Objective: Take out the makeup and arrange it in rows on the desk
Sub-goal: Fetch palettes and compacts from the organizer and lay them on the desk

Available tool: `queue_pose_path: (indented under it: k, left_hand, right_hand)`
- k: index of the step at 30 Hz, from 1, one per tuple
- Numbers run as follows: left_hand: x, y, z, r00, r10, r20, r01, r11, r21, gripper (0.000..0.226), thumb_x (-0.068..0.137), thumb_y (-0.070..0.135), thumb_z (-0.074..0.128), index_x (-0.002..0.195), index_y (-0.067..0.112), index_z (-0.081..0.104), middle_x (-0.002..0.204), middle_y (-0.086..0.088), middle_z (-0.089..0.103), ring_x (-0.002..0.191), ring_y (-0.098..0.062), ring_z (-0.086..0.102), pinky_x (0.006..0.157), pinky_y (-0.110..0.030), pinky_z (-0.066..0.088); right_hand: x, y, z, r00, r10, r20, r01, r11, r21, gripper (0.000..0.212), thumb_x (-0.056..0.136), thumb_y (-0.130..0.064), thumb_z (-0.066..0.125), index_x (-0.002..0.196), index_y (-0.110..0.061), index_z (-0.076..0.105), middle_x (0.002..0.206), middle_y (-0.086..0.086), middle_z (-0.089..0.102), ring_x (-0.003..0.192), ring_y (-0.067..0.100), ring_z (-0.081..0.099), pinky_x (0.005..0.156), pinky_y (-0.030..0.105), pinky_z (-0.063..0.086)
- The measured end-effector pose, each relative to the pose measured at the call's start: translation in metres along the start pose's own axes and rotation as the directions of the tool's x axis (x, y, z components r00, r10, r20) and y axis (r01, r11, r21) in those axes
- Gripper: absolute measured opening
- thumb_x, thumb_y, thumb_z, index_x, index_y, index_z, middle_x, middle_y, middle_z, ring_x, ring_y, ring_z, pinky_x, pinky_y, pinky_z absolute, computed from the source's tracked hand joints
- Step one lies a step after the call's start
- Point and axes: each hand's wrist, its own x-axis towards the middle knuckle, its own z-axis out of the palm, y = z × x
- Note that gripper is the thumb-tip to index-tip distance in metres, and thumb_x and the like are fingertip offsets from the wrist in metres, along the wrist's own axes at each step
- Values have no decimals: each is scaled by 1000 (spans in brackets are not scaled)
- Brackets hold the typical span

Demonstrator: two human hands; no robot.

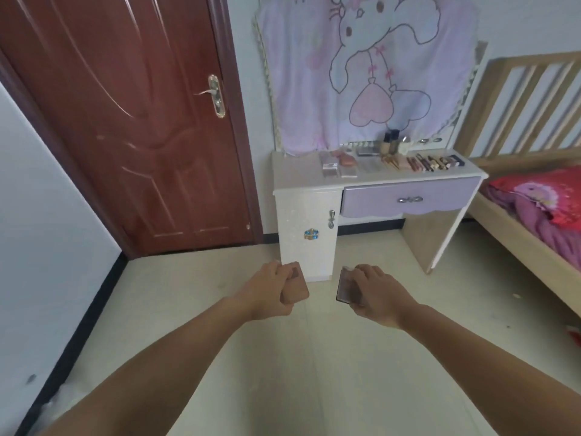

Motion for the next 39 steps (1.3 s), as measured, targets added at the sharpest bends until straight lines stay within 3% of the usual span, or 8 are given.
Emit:
queue_pose_path:
  k: [7, 17, 24, 30, 34, 39]
  left_hand:
    - [166, -64, -4, 999, 45, 20, -45, 999, -3, 52, 76, 33, 68, 118, 12, 46, 115, -6, 43, 102, -22, 47, 85, -28, 42]
    - [392, -143, -15, 995, -100, 28, 102, 992, -72, 68, 75, 36, 68, 133, 14, 39, 126, -8, 41, 115, -25, 43, 96, -39, 44]
    - [508, -208, -17, 989, -95, 110, 98, 995, -28, 68, 76, 36, 69, 134, 16, 38, 126, -9, 40, 115, -26, 43, 96, -35, 42]
    - [598, -275, -7, 978, -23, 205, 23, 1000, 0, 69, 75, 36, 68, 133, 17, 37, 125, -8, 40, 112, -25, 43, 94, -32, 40]
    - [647, -308, -4, 969, 21, 247, -28, 999, 27, 68, 74, 36, 67, 131, 16, 38, 124, -10, 41, 111, -27, 43, 93, -31, 37]
    - [676, -327, 7, 958, 88, 271, -107, 993, 54, 68, 75, 39, 64, 133, 15, 36, 127, -11, 39, 113, -29, 42, 99, -32, 31]
  right_hand:
    - [153, 81, 8, 999, 4, 44, -3, 1000, -27, 58, 84, -38, 57, 134, -16, 38, 139, 5, 40, 125, 25, 40, 98, 30, 38]
    - [397, 204, -9, 989, -84, 122, 87, 996, -24, 57, 84, -39, 58, 132, -15, 39, 137, 6, 40, 123, 26, 40, 94, 33, 42]
    - [535, 235, 6, 975, -121, 187, 126, 992, -15, 55, 83, -39, 58, 128, -13, 40, 134, 9, 42, 122, 30, 42, 95, 37, 43]
    - [640, 253, 33, 960, -81, 270, 75, 997, 34, 54, 83, -37, 60, 128, -14, 40, 136, 8, 41, 124, 28, 39, 97, 35, 39]
    - [690, 265, 42, 950, -46, 309, 33, 998, 47, 53, 84, -34, 59, 129, -14, 40, 137, 7, 39, 124, 28, 39, 93, 34, 39]
    - [718, 276, 56, 926, -65, 372, 55, 998, 37, 55, 84, -33, 58, 131, -12, 40, 137, 8, 40, 124, 28, 40, 99, 33, 36]
